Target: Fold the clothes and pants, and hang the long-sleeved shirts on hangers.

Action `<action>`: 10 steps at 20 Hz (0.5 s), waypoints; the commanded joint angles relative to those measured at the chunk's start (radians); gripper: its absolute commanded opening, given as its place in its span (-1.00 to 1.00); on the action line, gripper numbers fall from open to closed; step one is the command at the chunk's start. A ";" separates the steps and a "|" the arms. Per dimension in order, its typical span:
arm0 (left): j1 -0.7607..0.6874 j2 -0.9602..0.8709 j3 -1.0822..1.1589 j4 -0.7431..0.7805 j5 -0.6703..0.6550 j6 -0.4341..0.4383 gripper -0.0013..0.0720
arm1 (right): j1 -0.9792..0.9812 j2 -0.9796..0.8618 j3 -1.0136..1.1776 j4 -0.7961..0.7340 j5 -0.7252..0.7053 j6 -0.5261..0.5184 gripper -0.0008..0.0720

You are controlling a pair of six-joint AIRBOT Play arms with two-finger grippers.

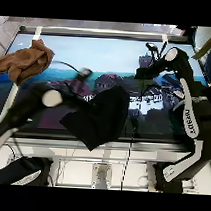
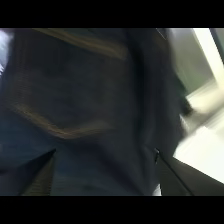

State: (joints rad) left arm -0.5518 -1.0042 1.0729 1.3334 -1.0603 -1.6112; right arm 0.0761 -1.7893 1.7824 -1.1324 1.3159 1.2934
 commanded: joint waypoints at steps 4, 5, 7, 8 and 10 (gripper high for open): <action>0.229 0.183 0.027 0.080 0.002 -0.051 0.92 | -0.003 -0.196 0.016 0.263 0.138 -0.054 0.90; 0.238 0.189 0.027 0.080 0.002 -0.051 0.92 | -0.003 -0.219 0.016 0.264 0.164 -0.055 0.90; 0.242 0.185 0.027 0.081 0.002 -0.051 0.92 | -0.003 -0.252 0.015 0.264 0.195 -0.057 0.90; 0.242 0.181 0.026 0.080 0.002 -0.051 0.92 | -0.003 -0.263 0.016 0.262 0.194 -0.058 0.90; 0.242 0.171 0.026 0.080 0.002 -0.056 0.92 | -0.003 -0.284 0.016 0.258 0.198 -0.058 0.90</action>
State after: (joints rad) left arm -0.3237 -0.8349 1.0981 1.4075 -1.0595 -1.6604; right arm 0.0723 -2.0315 1.7969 -0.8886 1.4788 1.2415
